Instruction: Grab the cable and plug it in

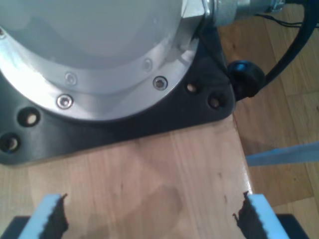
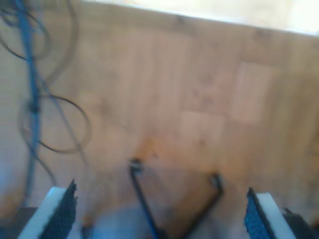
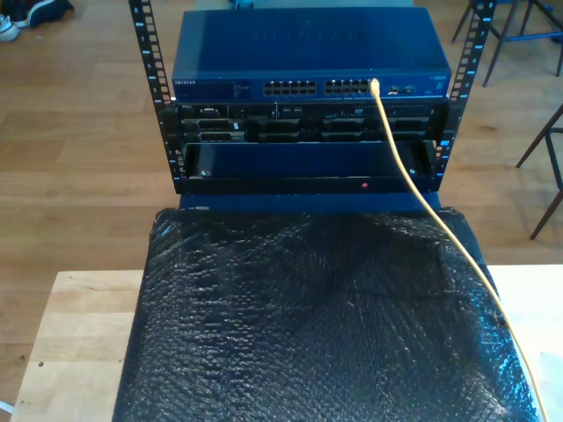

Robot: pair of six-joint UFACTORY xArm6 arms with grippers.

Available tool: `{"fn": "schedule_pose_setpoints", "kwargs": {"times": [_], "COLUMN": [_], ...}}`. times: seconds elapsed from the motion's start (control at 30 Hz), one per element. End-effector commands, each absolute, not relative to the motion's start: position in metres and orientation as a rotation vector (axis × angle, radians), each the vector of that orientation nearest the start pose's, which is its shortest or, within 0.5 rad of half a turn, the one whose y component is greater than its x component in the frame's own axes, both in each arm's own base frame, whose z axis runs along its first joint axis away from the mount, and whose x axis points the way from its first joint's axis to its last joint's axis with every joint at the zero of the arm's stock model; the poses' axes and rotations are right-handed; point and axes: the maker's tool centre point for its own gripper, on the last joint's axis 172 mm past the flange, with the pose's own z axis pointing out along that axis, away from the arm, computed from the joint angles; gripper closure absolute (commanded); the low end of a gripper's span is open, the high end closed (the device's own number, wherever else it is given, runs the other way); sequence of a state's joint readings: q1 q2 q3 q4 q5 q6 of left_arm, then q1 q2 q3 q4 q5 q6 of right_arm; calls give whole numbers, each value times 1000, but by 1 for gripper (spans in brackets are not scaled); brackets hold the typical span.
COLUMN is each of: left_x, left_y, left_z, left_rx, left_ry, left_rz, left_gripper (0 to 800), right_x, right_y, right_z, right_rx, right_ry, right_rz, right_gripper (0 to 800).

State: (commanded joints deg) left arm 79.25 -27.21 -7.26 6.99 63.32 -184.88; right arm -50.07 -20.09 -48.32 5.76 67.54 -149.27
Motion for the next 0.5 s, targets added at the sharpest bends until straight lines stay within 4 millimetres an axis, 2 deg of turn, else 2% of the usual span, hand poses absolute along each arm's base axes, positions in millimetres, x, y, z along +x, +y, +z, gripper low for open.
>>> {"fn": "schedule_pose_setpoints", "kwargs": {"times": [0.33,0.5], "left_x": [-4,-4], "left_y": [116,116], "left_z": [35,35], "left_rx": [-2282,-2282], "left_ry": [2749,2749], "left_rz": [-420,-420], "left_gripper": [0,0], "right_x": [159,121], "right_y": [-258,-251], "right_z": [206,194], "right_rx": [2011,2008], "right_ry": [2381,2405], "right_rz": [139,161], "right_gripper": [1,1]}}
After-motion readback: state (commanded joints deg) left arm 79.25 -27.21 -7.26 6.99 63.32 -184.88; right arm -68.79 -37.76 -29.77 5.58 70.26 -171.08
